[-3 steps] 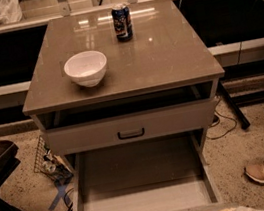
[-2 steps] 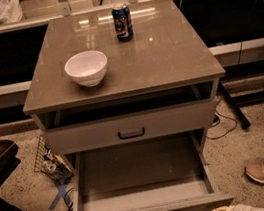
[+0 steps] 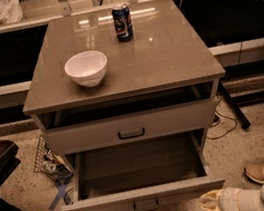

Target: Close middle drawer

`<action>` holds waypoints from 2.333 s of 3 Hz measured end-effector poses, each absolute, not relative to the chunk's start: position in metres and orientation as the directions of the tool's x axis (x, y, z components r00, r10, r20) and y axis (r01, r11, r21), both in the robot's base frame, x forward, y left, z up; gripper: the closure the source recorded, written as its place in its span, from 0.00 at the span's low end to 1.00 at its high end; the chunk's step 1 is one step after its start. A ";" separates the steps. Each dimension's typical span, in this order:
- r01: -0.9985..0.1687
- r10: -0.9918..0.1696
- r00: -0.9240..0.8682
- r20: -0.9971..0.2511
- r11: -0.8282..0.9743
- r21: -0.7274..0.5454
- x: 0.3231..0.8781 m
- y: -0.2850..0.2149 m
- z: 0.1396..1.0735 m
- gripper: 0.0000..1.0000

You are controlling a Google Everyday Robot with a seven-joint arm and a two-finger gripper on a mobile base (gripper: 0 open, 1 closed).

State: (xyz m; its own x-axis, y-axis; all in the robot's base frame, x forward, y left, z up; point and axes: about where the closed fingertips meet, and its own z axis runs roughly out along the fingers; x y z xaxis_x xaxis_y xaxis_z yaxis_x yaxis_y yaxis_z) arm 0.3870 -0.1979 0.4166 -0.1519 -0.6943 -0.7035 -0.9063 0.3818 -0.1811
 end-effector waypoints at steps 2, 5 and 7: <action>-0.909 -0.676 -0.137 -0.724 0.377 -0.179 0.454 -0.181 0.406 1.00; -0.902 -0.654 -0.125 -0.746 0.387 -0.189 0.509 -0.180 0.399 1.00; -0.870 -0.631 -0.141 -0.763 0.447 -0.208 0.563 -0.200 0.400 1.00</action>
Offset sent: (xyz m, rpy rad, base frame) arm 0.1800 0.0346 -0.0383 0.0949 -0.0242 0.0083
